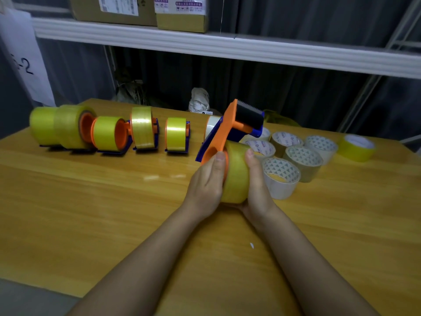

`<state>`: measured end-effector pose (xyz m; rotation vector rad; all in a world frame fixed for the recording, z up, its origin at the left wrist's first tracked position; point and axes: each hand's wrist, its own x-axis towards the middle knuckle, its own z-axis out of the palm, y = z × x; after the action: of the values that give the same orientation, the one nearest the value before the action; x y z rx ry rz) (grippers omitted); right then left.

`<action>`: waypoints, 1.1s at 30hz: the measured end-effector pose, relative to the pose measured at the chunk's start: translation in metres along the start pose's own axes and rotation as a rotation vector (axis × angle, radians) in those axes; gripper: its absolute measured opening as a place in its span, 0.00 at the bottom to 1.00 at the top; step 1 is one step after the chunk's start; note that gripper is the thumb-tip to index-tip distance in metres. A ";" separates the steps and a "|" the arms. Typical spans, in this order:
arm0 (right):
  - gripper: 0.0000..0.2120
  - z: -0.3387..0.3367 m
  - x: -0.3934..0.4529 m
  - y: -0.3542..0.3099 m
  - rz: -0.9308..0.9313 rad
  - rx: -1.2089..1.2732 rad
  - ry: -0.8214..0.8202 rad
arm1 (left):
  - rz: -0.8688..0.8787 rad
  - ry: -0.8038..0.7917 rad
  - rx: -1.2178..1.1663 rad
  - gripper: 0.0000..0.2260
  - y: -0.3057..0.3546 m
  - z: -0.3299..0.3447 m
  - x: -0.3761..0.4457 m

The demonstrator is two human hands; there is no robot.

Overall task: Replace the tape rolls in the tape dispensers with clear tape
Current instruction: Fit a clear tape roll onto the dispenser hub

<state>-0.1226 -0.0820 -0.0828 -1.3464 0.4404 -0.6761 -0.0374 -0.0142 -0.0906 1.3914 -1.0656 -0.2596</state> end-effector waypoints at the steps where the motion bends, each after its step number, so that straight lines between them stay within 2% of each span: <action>1: 0.25 0.002 0.000 -0.001 -0.011 -0.006 0.029 | -0.017 -0.008 -0.017 0.26 0.000 0.000 0.000; 4: 0.47 0.008 0.001 0.002 -0.088 -0.090 0.088 | -0.143 -0.034 -0.147 0.30 -0.001 0.002 0.000; 6: 0.51 0.009 0.002 0.005 -0.133 -0.083 0.092 | -0.233 -0.052 -0.233 0.26 0.002 0.003 -0.002; 9: 0.48 0.004 0.004 0.007 -0.120 -0.006 0.093 | -0.267 -0.110 -0.254 0.34 0.002 0.005 0.000; 11: 0.45 0.003 0.002 0.005 -0.102 0.004 0.125 | -0.192 -0.121 -0.178 0.37 0.001 0.006 0.002; 14: 0.34 0.004 -0.002 -0.005 -0.050 0.081 0.166 | 0.046 -0.005 -0.027 0.28 0.005 0.006 0.002; 16: 0.29 0.002 -0.003 -0.006 -0.071 0.172 0.105 | 0.188 0.037 0.090 0.24 0.002 0.003 0.000; 18: 0.28 0.001 -0.001 -0.007 -0.104 0.196 0.135 | 0.251 -0.008 0.187 0.23 0.000 0.001 -0.002; 19: 0.33 0.002 -0.001 -0.008 -0.104 0.170 0.170 | 0.249 -0.051 0.192 0.22 0.000 0.001 -0.003; 21: 0.46 0.002 0.000 -0.004 -0.106 0.087 0.205 | 0.179 -0.127 0.055 0.13 0.004 0.003 -0.004; 22: 0.49 0.000 0.002 -0.001 -0.122 0.076 0.212 | 0.146 -0.153 -0.042 0.10 0.006 0.005 -0.004; 23: 0.47 0.000 0.001 -0.003 -0.150 0.096 0.214 | 0.125 -0.167 -0.115 0.09 0.007 0.005 -0.005; 25: 0.35 -0.005 0.002 -0.004 -0.176 0.187 0.169 | 0.111 -0.143 -0.222 0.09 0.007 0.004 -0.004; 27: 0.27 -0.010 0.003 -0.003 -0.131 0.286 0.134 | 0.068 -0.045 -0.328 0.12 0.007 0.000 0.000; 30: 0.17 -0.013 0.007 0.001 -0.067 0.259 0.186 | -0.075 0.120 -0.601 0.12 0.011 -0.007 0.008; 31: 0.16 -0.012 0.008 0.001 -0.044 0.249 0.197 | -0.119 0.157 -0.724 0.13 0.012 -0.010 0.011; 33: 0.23 -0.009 0.007 0.001 0.002 0.272 0.153 | -0.186 0.192 -0.921 0.18 0.016 -0.015 0.013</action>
<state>-0.1231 -0.0935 -0.0845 -1.0414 0.4538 -0.8101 -0.0261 -0.0101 -0.0678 0.6531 -0.5242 -0.6450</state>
